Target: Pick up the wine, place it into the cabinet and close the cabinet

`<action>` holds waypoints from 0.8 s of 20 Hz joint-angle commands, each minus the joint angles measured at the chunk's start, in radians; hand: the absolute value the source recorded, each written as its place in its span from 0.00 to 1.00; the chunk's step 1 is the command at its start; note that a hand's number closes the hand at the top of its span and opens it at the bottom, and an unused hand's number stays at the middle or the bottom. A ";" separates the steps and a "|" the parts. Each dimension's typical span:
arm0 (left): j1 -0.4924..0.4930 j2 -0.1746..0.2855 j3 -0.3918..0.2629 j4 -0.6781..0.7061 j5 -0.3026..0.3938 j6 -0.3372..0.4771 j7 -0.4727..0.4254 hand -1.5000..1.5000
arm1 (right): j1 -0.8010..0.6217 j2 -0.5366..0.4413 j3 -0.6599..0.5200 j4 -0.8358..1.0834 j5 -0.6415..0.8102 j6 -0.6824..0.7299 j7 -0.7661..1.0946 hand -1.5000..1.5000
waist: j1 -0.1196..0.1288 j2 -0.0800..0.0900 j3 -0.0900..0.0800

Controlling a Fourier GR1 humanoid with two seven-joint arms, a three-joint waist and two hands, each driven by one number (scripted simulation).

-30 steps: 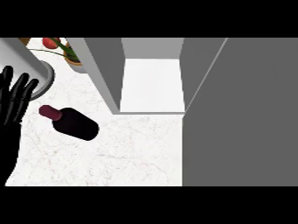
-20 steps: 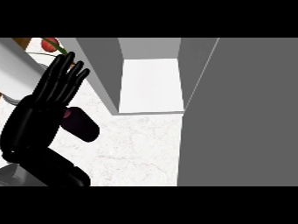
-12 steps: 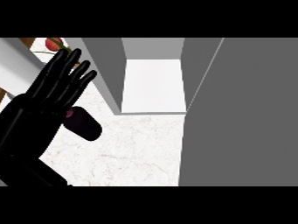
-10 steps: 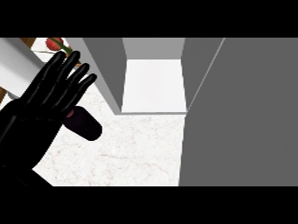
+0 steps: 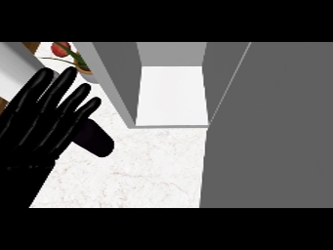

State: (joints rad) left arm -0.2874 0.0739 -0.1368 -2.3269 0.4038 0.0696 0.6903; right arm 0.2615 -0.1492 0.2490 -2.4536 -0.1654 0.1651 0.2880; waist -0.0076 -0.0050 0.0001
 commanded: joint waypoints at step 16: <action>0.035 0.065 0.073 -0.177 -0.008 0.090 0.126 0.00 | -0.010 -0.010 0.043 -0.270 -0.002 -0.090 0.190 0.00 | 0.008 -0.001 -0.001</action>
State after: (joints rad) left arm -0.3159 0.1147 -0.1164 -2.3692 0.3391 0.1784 0.8015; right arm 0.2259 -0.1510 0.2906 -2.5129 -0.1317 0.0998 0.3841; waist -0.0045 -0.0055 -0.0006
